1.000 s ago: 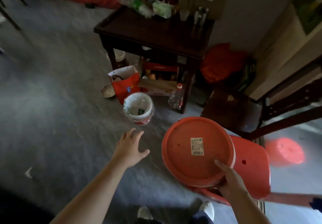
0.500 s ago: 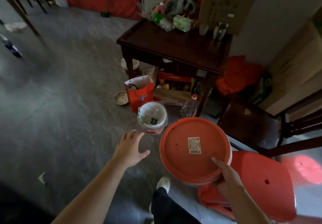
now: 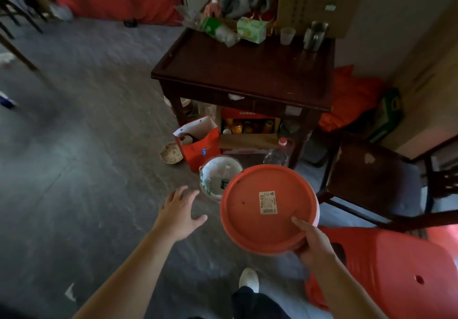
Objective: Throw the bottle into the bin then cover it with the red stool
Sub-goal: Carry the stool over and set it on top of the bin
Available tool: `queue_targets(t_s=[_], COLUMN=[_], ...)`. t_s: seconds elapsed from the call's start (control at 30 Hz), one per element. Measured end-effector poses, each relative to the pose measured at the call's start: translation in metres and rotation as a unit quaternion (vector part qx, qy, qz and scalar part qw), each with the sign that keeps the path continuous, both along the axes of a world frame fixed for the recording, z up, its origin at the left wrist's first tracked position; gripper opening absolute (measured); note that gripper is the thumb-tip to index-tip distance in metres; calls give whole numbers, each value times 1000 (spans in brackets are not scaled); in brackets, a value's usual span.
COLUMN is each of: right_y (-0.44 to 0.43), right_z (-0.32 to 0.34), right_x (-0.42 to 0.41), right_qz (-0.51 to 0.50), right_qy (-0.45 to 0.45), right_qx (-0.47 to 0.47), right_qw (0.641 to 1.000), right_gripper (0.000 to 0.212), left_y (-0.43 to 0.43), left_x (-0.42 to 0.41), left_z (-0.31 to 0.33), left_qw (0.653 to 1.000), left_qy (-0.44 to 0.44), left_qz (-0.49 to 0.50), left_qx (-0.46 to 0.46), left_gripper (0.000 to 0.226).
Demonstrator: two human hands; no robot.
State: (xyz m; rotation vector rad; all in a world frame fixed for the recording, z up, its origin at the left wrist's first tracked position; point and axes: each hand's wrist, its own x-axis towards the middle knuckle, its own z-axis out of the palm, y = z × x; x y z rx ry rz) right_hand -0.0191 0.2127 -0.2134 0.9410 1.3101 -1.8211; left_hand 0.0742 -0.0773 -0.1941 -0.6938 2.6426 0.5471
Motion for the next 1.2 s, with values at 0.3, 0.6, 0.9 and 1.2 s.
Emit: queue_targets(t_s=[0.3,0.6,0.9,1.2], right_y=[-75,-169,-239,-243], right_z=[9,10,12,-6], right_x=[-26,-6,6,-24], right_qz=[-1,-101,-154,-168], right_qy=[23,29,46,28], right_qx=[10,59,47,36], right_qw=[1000,993,986,985], right_gripper=[32,29,40,35], left_y=[-73,-176,-249,-258], left_x=[-36,-70,-99,-138], left_z=[-7,-6,-11,-30], left_qw=[999,990,979,979], left_qy=[-15,1,1,-22], left_qz=[-48,-144,-203,-205], left_qx=[-13,-8,-4,5], left_gripper=[78,77,74,75])
